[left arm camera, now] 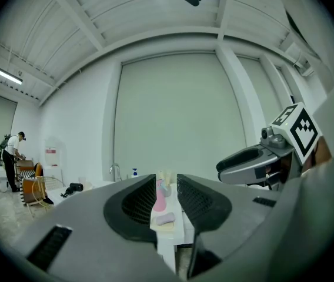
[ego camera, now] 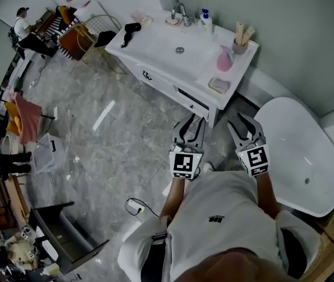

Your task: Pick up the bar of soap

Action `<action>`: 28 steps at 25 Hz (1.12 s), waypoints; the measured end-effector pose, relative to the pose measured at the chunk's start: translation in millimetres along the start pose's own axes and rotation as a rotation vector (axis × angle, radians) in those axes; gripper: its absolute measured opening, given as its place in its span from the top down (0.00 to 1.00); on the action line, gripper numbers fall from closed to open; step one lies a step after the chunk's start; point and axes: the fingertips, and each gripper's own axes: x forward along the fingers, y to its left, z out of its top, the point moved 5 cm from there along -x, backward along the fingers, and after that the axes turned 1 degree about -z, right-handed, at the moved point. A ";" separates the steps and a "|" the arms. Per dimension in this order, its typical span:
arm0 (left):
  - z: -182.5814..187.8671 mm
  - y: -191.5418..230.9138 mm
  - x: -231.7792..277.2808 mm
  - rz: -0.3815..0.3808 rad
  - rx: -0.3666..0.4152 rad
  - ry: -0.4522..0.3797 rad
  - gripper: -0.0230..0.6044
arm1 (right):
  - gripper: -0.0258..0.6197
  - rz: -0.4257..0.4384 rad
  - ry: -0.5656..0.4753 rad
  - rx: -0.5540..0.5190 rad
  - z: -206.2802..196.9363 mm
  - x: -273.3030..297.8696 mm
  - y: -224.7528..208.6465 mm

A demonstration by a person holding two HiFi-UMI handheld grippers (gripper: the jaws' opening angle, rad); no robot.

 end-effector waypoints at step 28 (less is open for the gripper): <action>-14.5 40.7 110.2 0.024 0.009 0.063 0.76 | 0.70 0.080 0.023 0.032 -8.8 109.0 -77.7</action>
